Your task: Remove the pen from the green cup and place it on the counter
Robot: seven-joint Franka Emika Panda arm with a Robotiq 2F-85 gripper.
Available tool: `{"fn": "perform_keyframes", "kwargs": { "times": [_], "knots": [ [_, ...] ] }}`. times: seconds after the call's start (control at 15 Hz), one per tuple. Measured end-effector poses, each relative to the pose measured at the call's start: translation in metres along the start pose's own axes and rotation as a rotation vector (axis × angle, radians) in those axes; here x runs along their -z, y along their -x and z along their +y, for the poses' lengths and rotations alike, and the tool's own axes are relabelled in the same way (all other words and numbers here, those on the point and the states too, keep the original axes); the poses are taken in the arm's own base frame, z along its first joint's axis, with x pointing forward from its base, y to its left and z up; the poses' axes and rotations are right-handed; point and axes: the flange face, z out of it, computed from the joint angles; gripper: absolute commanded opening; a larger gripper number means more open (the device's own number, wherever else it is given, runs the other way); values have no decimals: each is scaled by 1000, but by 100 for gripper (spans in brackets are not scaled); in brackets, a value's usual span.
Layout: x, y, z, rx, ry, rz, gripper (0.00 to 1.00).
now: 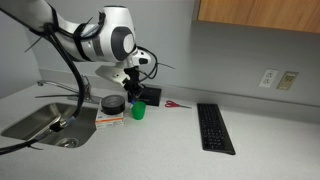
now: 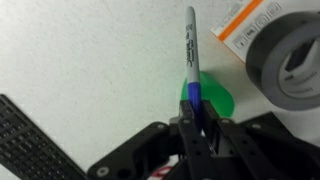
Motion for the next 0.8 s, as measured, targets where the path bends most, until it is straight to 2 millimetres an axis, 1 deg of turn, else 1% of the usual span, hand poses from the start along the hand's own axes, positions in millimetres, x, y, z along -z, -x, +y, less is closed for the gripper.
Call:
{"fn": "perform_keyframes", "kwargs": {
  "times": [0.2, 0.4, 0.53, 0.73, 0.8],
  "knots": [
    [-29, 5, 39, -28, 78, -135, 4],
    [-60, 3, 69, -66, 141, -181, 4],
    [-79, 1, 78, -78, 174, -193, 4],
    [-98, -7, 79, -77, 203, -204, 4],
    [-102, -10, 77, -73, 210, -203, 27]
  ]
}}
